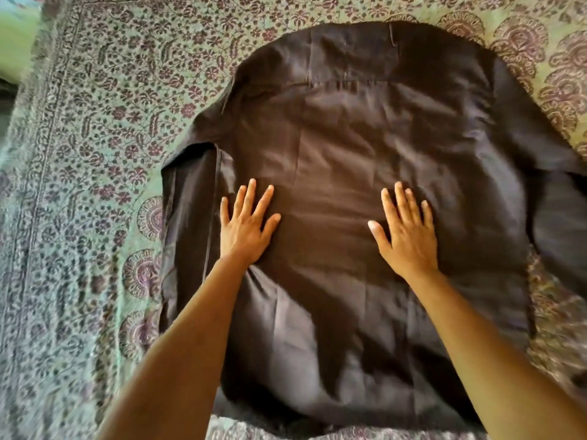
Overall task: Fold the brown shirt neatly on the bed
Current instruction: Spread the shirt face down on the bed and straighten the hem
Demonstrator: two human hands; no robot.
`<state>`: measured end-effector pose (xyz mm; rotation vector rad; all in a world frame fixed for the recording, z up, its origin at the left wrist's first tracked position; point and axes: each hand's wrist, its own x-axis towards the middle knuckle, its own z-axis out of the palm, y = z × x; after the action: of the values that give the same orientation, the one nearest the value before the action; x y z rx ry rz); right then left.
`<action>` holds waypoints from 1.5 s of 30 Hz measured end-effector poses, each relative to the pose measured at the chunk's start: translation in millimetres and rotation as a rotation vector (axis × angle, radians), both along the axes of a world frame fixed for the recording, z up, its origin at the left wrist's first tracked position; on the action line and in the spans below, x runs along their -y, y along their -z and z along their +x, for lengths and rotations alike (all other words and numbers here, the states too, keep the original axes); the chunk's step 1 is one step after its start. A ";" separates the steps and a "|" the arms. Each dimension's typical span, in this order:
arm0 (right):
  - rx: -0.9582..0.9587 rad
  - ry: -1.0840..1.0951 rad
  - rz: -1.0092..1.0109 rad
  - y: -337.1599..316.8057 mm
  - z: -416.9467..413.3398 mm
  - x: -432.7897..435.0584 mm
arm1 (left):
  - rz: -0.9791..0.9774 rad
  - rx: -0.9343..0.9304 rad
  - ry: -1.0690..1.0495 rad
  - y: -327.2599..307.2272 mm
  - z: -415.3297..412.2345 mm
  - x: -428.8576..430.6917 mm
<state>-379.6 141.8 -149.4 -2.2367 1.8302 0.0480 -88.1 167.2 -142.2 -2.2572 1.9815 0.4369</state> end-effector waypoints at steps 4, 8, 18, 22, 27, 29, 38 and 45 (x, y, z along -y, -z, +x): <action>-0.010 0.032 0.039 -8.7 -0.8 -37.9 | 0.032 -0.072 -0.035 -15.2 -18.6 -40.5; 0.100 -0.041 0.071 -22.7 20.4 -104.3 | -0.036 -0.207 -0.136 -34.2 -28.1 -127.9; 0.150 -0.398 0.126 -34.6 150.3 -170.8 | -0.065 -0.354 -0.929 -51.9 68.3 -182.7; 0.034 -0.374 0.144 -32.4 181.0 -188.1 | -0.207 -0.610 -0.859 -60.8 101.6 -182.0; 0.064 -0.221 0.227 -36.5 203.5 -204.2 | -0.406 -0.294 -0.916 -81.6 196.2 -190.0; 0.062 -0.196 0.245 -38.4 208.3 -205.9 | -0.274 -0.183 -0.840 -78.4 228.2 -187.6; 0.054 -0.145 0.282 -51.7 211.7 -205.9 | -0.149 -0.109 -0.479 -65.8 182.9 -201.0; 0.077 0.105 0.167 -86.5 136.0 -225.8 | -0.023 -0.350 -0.398 -67.3 70.2 -227.9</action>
<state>-243.6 367.6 -62.9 -1.9999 1.8283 0.0908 -17.9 395.1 -74.9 -2.7529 1.6570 0.9066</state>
